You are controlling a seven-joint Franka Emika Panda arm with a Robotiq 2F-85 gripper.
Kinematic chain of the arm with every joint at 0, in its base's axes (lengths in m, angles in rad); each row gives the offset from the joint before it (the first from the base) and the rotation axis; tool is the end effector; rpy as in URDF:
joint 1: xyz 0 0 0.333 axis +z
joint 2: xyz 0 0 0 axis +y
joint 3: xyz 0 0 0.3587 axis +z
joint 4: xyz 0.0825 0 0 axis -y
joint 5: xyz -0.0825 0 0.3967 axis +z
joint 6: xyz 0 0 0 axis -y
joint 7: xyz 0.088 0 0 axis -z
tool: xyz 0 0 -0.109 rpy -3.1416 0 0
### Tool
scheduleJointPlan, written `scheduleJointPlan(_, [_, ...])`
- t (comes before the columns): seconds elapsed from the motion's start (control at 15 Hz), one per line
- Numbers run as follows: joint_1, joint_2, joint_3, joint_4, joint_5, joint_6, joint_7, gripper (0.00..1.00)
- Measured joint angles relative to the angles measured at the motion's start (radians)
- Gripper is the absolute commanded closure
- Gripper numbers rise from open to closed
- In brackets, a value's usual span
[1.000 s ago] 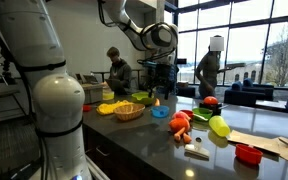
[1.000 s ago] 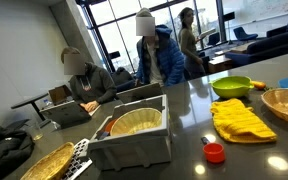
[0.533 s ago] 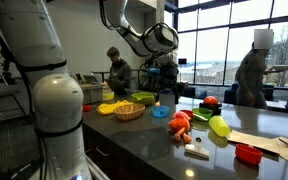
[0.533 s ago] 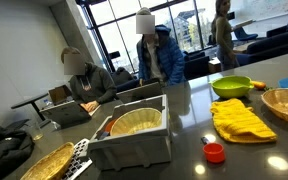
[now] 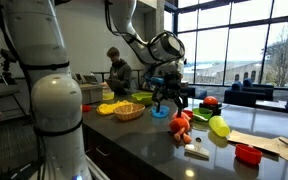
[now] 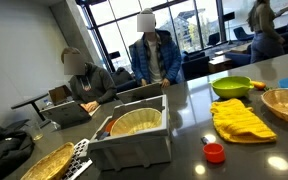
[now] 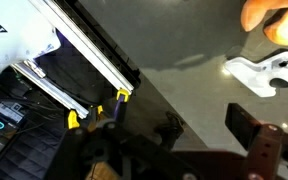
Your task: Move the white clip to the left
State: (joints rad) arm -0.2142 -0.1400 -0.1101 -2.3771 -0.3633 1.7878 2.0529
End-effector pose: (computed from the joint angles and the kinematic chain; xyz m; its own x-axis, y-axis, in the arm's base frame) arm 0.3976 -0.1668 0.3866 -0.4838 -0.7560 0.4409 -0.7310 0.6261 0.2714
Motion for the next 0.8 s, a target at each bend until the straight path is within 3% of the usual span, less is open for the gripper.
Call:
scheduleJointPlan(0.33, [-0.002,0.112,-0.037,0.024,-0.004,0.002,0.006,0.00])
scheduleJointPlan(0.8, [-0.002,0.202,-0.094,0.169,-0.051,-0.020,0.021,0.00])
